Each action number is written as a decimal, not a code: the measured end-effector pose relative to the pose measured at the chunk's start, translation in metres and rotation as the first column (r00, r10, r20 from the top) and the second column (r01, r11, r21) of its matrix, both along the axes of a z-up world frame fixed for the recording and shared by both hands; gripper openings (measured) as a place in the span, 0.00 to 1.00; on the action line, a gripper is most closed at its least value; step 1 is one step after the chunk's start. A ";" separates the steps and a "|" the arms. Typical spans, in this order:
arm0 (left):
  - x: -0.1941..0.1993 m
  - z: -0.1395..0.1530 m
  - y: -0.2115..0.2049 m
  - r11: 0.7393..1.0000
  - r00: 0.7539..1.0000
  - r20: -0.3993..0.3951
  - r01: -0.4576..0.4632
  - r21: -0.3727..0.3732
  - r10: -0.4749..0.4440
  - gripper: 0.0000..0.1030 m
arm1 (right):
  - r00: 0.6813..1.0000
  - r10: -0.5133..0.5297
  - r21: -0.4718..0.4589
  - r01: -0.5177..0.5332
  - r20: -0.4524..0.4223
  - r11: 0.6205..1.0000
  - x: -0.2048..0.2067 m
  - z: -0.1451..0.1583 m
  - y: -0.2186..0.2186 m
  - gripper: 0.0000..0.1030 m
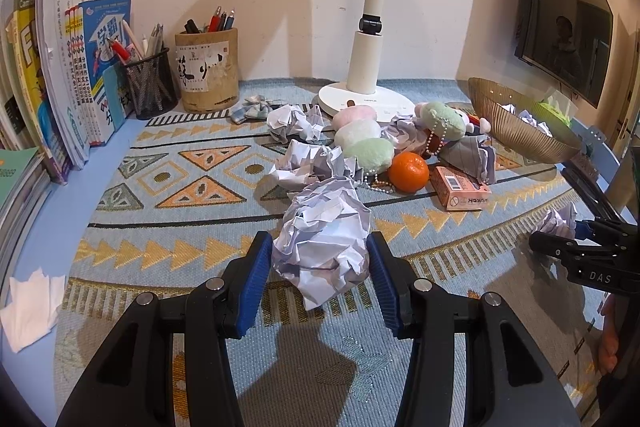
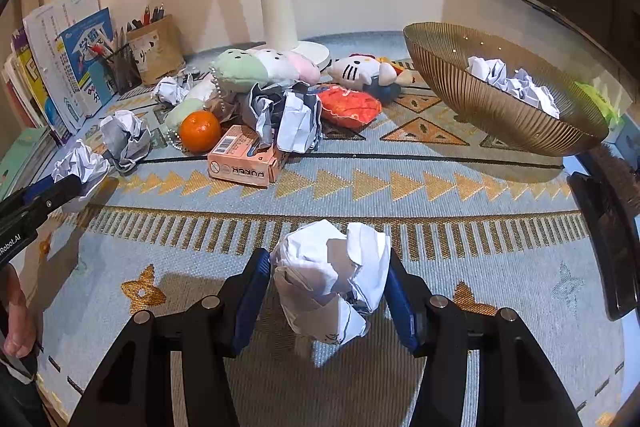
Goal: Organize objects
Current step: 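Hold both paper balls and lift them toward the basket, then open both grippers over the basket, dropping the paper balls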
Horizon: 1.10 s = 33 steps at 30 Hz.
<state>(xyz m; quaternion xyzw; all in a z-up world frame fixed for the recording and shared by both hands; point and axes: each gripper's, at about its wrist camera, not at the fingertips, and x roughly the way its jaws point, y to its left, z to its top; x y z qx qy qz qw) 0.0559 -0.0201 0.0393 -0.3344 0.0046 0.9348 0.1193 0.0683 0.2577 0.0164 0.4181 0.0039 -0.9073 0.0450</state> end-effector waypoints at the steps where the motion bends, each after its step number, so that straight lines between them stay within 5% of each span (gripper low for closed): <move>1: 0.001 0.001 0.001 1.000 1.000 -0.007 -0.001 -0.001 0.001 0.44 | 1.000 -0.002 0.001 0.002 -0.004 1.000 0.000 0.001 0.000 0.52; 6: 0.021 0.024 0.006 0.999 0.998 -0.056 0.040 0.030 -0.039 0.44 | 0.999 -0.016 -0.026 0.015 -0.039 1.000 0.005 0.007 0.007 0.52; 9: 0.029 0.058 0.021 0.994 0.989 -0.107 0.102 0.026 -0.099 0.44 | 0.998 -0.030 -0.125 0.022 -0.058 0.992 0.011 0.017 0.025 0.52; 16: -0.017 0.121 0.131 0.935 0.935 -0.103 0.347 0.079 -0.338 0.44 | 0.955 -0.203 -0.272 0.140 -0.218 0.952 0.030 0.095 0.118 0.52; 21: -0.072 0.121 0.223 0.906 0.913 -0.052 0.409 0.108 -0.405 0.44 | 0.877 -0.393 -0.340 0.292 -0.278 0.894 0.025 0.143 0.187 0.52; 26: -0.105 0.103 0.281 0.900 0.907 -0.022 0.420 0.115 -0.421 0.44 | 0.880 -0.424 -0.336 0.342 -0.212 0.878 -0.025 0.140 0.214 0.52; 27: -0.108 0.100 0.291 0.898 0.903 -0.025 0.429 0.101 -0.429 0.51 | 0.883 -0.423 -0.331 0.344 -0.204 0.879 -0.033 0.138 0.215 0.53; 29: -0.115 0.091 0.310 0.892 0.894 -0.022 0.448 0.053 -0.448 0.72 | 0.888 -0.416 -0.301 0.349 -0.198 0.888 -0.052 0.134 0.215 0.62; 31: -0.118 0.083 0.318 0.879 0.879 -0.009 0.477 0.026 -0.477 0.73 | 0.892 -0.407 -0.271 0.350 -0.195 0.897 -0.063 0.129 0.219 0.88; 33: -0.115 0.081 0.314 0.869 0.870 0.008 0.493 0.047 -0.494 0.73 | 0.889 -0.429 -0.233 0.388 -0.161 0.892 -0.067 0.123 0.225 0.89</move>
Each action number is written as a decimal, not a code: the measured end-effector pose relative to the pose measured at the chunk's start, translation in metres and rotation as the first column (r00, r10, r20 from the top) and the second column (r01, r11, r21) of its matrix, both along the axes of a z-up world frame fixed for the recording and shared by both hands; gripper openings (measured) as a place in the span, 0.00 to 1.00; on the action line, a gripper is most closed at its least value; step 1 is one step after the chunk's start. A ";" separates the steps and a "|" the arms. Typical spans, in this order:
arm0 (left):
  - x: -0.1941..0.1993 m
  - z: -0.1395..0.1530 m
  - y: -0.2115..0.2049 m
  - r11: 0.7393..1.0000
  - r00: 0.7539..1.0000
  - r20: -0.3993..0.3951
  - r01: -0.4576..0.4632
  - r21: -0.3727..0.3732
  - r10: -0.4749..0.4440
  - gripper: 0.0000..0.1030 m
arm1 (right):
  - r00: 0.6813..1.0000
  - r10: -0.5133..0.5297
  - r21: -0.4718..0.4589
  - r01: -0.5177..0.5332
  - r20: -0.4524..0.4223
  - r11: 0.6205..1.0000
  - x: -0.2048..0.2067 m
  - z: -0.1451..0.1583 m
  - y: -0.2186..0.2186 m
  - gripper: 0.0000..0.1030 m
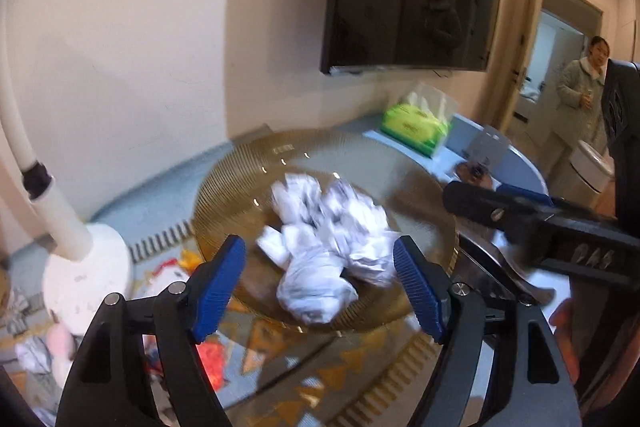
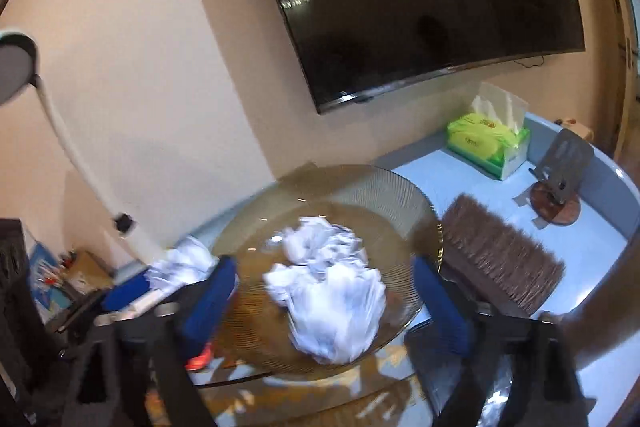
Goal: Organize objects
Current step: 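Open both grippers over the basket, dropping the paper balls, then move both grippers back over the rug toward the toys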
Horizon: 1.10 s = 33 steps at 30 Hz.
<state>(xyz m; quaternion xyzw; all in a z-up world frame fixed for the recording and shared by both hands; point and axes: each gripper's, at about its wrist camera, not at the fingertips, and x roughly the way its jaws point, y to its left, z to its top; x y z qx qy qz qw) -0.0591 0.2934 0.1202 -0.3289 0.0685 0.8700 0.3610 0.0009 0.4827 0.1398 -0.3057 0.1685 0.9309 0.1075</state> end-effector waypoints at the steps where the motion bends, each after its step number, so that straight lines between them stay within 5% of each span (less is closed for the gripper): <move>1: 0.006 0.001 -0.008 1.000 1.000 -0.001 -0.002 0.011 0.002 0.73 | 1.000 0.007 -0.010 -0.007 0.020 1.000 0.002 -0.001 0.003 0.89; 6: 0.042 0.024 -0.071 0.998 0.997 -0.062 -0.032 0.048 0.035 0.73 | 0.997 0.071 -0.068 -0.073 -0.038 0.995 0.038 0.003 0.000 0.90; 10: 0.082 0.052 -0.147 0.988 0.987 -0.109 -0.104 0.112 0.116 0.73 | 0.983 0.175 -0.074 -0.179 -0.061 0.981 0.067 0.003 -0.045 1.00; 13: 0.107 0.062 -0.212 0.968 0.966 -0.113 -0.217 0.128 0.232 0.76 | 0.961 0.273 -0.081 -0.276 -0.043 0.958 0.077 -0.008 -0.086 1.00; 15: 0.121 0.066 -0.259 0.955 0.958 -0.116 -0.241 0.173 0.262 0.89 | 0.950 0.311 -0.063 -0.311 -0.024 0.948 0.080 -0.023 -0.114 1.00; 19: 0.138 0.067 -0.333 0.898 0.907 -0.123 -0.366 0.246 0.403 0.99 | 0.967 0.251 0.059 -0.254 0.048 0.965 0.078 -0.067 -0.159 1.00; 22: 0.130 0.040 -0.358 0.853 0.861 -0.091 -0.472 0.224 0.500 0.99 | 0.976 0.206 0.087 -0.211 0.067 0.974 0.075 -0.090 -0.168 1.00; 28: 0.093 -0.061 -0.371 0.758 0.773 0.075 -0.633 0.157 0.630 0.99 | 0.987 0.148 0.105 -0.154 0.059 0.982 0.074 -0.101 -0.160 1.00; 33: 0.092 -0.078 -0.371 0.761 0.779 0.111 -0.627 0.167 0.617 0.99 | 0.983 0.160 0.143 -0.172 0.092 0.975 0.072 -0.104 -0.168 1.00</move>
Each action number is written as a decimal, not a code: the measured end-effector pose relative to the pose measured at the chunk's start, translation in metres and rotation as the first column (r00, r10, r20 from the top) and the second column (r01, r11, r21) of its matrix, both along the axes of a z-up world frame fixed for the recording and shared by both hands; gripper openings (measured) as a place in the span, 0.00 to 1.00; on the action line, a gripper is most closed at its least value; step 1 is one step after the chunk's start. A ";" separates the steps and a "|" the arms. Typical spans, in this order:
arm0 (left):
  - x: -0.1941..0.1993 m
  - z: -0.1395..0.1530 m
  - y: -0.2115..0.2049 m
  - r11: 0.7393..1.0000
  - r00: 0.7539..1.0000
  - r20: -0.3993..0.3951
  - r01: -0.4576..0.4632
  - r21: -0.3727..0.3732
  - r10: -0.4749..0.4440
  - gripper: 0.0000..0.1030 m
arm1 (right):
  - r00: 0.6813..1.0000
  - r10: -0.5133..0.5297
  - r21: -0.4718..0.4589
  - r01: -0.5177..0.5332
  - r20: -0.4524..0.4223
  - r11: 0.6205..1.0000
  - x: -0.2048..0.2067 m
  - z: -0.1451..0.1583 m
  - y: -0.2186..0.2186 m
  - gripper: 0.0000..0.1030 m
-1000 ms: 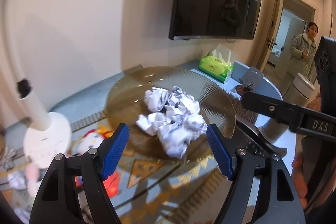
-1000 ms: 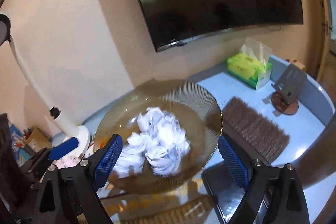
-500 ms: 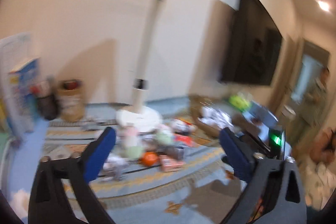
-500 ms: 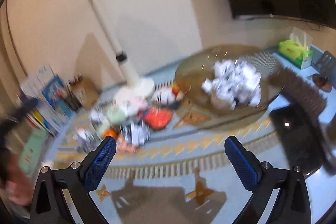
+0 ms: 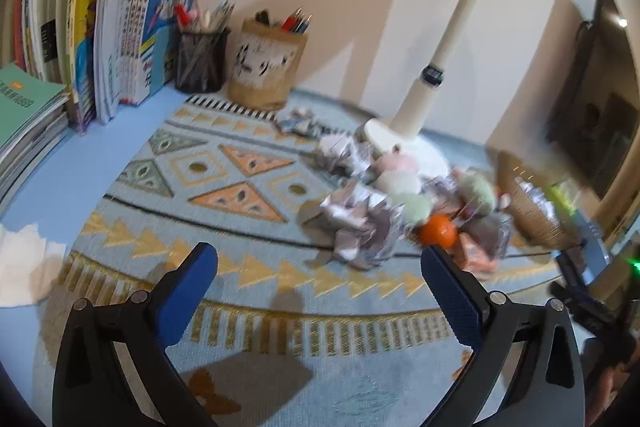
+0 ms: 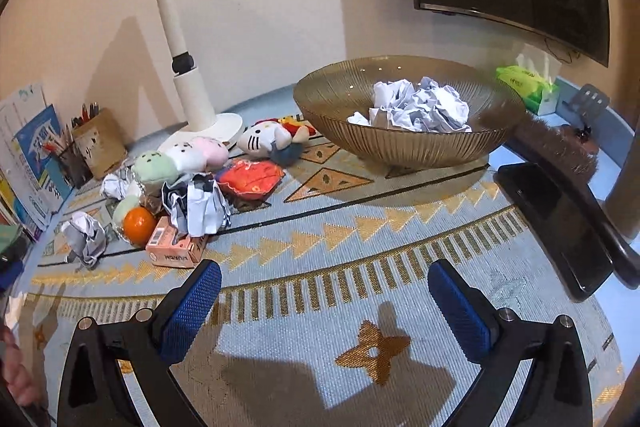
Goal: Organize objects
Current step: 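Move both grippers back over the rug toward the toys, then grasp a paper ball with left gripper while right grasps the orange box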
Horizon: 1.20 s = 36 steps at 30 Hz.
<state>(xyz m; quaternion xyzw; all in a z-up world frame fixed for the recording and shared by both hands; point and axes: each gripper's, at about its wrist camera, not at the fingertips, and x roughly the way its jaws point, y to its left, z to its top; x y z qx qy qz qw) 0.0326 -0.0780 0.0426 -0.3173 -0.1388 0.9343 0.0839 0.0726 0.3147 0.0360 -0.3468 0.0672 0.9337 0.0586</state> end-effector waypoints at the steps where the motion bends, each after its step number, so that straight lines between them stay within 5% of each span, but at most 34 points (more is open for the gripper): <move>1: 0.000 -0.001 0.001 1.000 1.000 0.005 -0.001 -0.004 0.001 0.99 | 1.000 0.005 0.016 -0.005 0.010 1.000 -0.002 -0.001 -0.003 1.00; 7: 0.002 -0.002 0.008 0.999 0.999 0.012 0.031 -0.020 -0.031 0.99 | 1.000 0.007 0.106 -0.010 0.026 0.994 -0.004 -0.002 -0.018 1.00; 33: 0.002 -0.004 0.018 0.996 0.997 0.031 0.074 -0.052 -0.072 0.99 | 0.998 0.048 0.086 -0.051 0.040 0.995 -0.004 -0.001 -0.021 1.00; 36: -0.007 -0.005 0.020 0.991 0.989 0.097 0.121 -0.048 -0.116 0.99 | 0.994 0.089 0.068 -0.094 0.066 0.993 -0.007 -0.004 -0.024 1.00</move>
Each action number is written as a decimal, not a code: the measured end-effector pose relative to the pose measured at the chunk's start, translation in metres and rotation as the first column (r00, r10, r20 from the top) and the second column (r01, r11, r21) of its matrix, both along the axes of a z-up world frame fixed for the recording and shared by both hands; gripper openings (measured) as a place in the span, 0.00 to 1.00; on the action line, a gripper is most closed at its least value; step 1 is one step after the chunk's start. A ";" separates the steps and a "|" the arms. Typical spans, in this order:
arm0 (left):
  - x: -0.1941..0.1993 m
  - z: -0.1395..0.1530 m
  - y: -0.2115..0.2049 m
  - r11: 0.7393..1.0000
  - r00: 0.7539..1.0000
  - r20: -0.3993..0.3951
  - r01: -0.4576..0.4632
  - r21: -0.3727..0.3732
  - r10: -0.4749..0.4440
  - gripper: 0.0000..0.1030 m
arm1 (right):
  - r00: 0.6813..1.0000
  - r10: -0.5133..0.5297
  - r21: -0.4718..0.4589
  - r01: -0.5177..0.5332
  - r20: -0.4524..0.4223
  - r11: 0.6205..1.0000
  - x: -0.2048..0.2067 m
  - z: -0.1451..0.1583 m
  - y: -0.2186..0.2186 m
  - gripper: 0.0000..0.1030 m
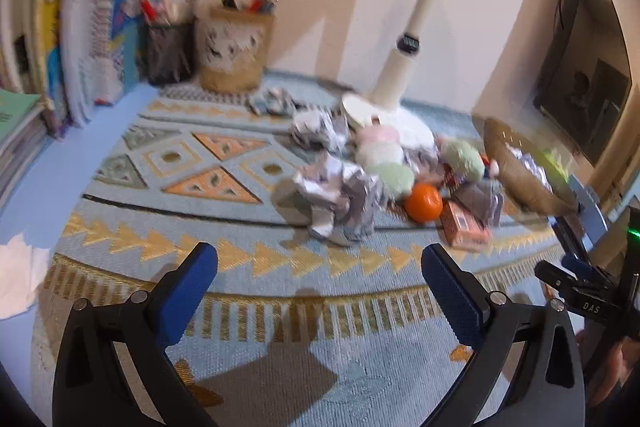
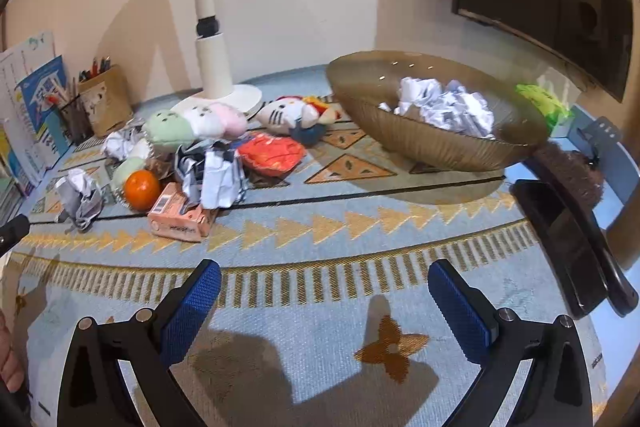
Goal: Organize objects
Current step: 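Grasp a paper ball with left gripper while right grasps the orange box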
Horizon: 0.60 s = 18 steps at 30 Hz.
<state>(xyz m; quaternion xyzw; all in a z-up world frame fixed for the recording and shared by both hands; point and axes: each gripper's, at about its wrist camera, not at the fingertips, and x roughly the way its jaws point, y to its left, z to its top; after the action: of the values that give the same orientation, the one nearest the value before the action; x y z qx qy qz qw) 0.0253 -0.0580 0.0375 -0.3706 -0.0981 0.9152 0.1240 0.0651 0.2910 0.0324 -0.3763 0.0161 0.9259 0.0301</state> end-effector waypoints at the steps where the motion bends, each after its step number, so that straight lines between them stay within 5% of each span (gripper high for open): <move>1: -0.006 0.001 -0.001 1.000 0.999 0.045 0.023 0.008 -0.023 0.99 | 1.000 0.022 -0.011 -0.022 0.016 1.000 -0.002 -0.001 -0.001 1.00; 9: -0.061 0.000 0.017 0.994 0.988 0.116 0.106 -0.026 -0.102 0.94 | 0.975 0.194 -0.167 -0.175 0.106 0.970 -0.031 0.008 -0.044 1.00; 13: -0.075 -0.017 0.030 0.991 0.983 0.133 0.131 -0.012 -0.129 0.68 | 0.966 0.189 -0.221 -0.148 0.177 0.964 -0.059 -0.006 -0.067 1.00; 14: -0.076 -0.021 0.030 0.991 0.981 0.142 0.136 -0.005 -0.134 0.49 | 0.967 0.178 -0.232 -0.133 0.185 0.964 -0.065 -0.009 -0.069 1.00; 18: -0.069 -0.017 0.028 0.990 0.986 0.090 0.141 0.017 -0.142 0.44 | 0.975 0.105 -0.250 -0.054 0.197 0.967 -0.090 -0.020 -0.073 1.00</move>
<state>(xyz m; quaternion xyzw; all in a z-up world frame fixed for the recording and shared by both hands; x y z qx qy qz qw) -0.0439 -0.0304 0.0203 -0.4172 -0.0817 0.8858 0.1862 -0.0251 0.2176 0.0123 -0.4725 0.1111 0.8728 -0.0522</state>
